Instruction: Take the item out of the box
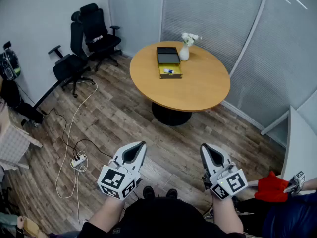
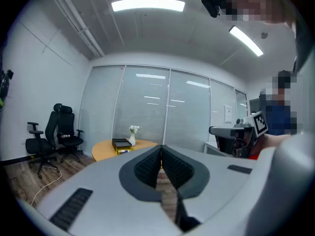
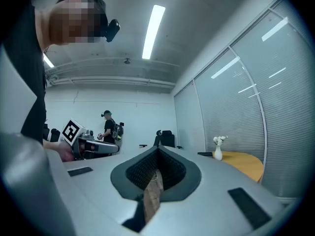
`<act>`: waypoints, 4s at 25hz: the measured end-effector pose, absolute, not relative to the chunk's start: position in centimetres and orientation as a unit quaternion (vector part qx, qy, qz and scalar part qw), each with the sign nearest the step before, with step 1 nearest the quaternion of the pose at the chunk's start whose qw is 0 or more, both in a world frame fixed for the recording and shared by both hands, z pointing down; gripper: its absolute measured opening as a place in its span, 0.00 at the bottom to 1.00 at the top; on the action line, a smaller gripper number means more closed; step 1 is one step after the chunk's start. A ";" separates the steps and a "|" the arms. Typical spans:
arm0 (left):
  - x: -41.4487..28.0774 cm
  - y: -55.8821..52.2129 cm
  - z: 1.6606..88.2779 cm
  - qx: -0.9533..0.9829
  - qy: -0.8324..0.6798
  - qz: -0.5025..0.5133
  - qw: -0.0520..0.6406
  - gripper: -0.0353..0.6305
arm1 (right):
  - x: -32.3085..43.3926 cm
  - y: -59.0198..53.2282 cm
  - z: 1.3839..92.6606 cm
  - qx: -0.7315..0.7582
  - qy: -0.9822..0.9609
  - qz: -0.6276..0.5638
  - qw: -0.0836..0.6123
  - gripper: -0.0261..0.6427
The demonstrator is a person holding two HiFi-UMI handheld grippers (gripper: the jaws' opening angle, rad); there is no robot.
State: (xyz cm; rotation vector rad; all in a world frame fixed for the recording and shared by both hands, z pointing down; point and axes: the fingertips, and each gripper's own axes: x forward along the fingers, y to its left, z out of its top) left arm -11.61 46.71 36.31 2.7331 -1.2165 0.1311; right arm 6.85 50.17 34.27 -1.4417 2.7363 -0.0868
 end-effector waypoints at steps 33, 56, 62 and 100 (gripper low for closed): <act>-14.3 45.2 38.5 0.920 -0.377 0.047 0.090 0.07 | 2.6 49.1 36.9 -0.447 0.891 -0.076 0.026 0.10; -7.2 28.7 39.1 0.885 -0.449 0.072 0.102 0.07 | 9.9 29.4 38.5 -0.365 0.924 -0.108 0.039 0.10; -3.2 25.3 38.7 0.886 -0.449 0.070 0.094 0.07 | 13.3 26.6 38.0 -0.354 0.928 -0.102 0.046 0.10; -3.6 -2.4 41.4 0.900 -0.415 0.059 0.115 0.07 | 11.7 0.9 42.4 -0.365 0.917 -0.161 -0.023 0.10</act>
